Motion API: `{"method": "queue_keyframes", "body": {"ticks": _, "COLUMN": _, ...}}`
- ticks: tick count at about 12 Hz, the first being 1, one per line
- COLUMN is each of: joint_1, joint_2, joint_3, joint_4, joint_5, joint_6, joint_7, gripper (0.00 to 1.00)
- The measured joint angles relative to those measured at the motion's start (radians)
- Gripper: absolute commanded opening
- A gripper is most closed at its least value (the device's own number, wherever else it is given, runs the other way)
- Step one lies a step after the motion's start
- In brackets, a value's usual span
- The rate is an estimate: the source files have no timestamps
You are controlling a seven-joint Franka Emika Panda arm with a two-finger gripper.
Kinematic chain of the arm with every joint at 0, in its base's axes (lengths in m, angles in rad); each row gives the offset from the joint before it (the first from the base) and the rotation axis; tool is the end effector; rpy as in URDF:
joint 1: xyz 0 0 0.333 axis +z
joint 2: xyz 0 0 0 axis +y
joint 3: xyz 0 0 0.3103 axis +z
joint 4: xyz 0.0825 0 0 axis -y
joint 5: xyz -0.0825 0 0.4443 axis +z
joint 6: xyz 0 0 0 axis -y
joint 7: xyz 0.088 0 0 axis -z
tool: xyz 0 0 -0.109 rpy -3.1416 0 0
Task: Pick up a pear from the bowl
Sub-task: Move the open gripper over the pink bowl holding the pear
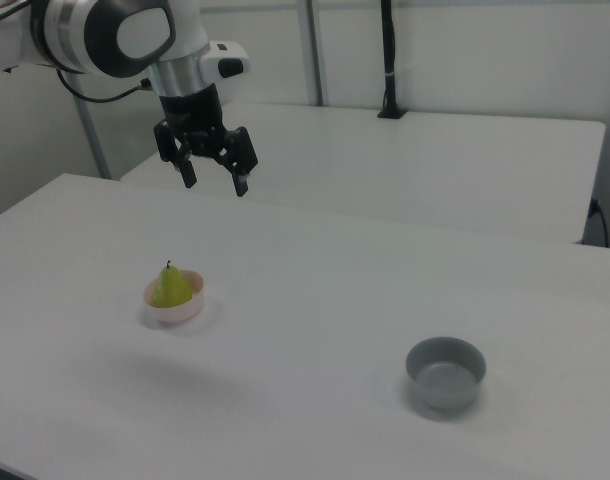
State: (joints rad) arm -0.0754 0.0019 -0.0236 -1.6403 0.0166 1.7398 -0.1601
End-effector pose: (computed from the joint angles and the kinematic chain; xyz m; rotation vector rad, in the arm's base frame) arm 0.6274 -0.0608 0.5938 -3.1327 -0.0926 -0.1551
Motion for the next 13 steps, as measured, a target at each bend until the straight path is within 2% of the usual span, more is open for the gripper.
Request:
{"method": "queue_keyframes", "body": {"ticks": 4, "joint_1": 0.001, "joint_2": 0.001, "joint_3": 0.0, "joint_4": -0.005, "joint_5": 0.0, "joint_6": -0.059, "joint_7": -0.299, "gripper": 1.0}}
{"method": "queue_keyframes", "body": {"ticks": 7, "joint_1": 0.01, "joint_2": 0.005, "joint_3": 0.002, "joint_4": -0.029, "joint_5": 0.0, "joint_6": -0.062, "joint_7": -0.427, "gripper": 1.0}}
{"method": "queue_keyframes", "body": {"ticks": 10, "joint_1": 0.056, "joint_2": 0.011, "joint_3": 0.003, "joint_4": -0.083, "joint_5": 0.056, "joint_6": 0.007, "joint_7": -0.416, "gripper": 1.0}}
{"method": "queue_keyframes", "body": {"ticks": 13, "joint_1": 0.112, "joint_2": 0.021, "joint_3": 0.017, "joint_4": -0.175, "joint_5": 0.077, "joint_6": 0.158, "joint_7": -0.295, "gripper": 1.0}}
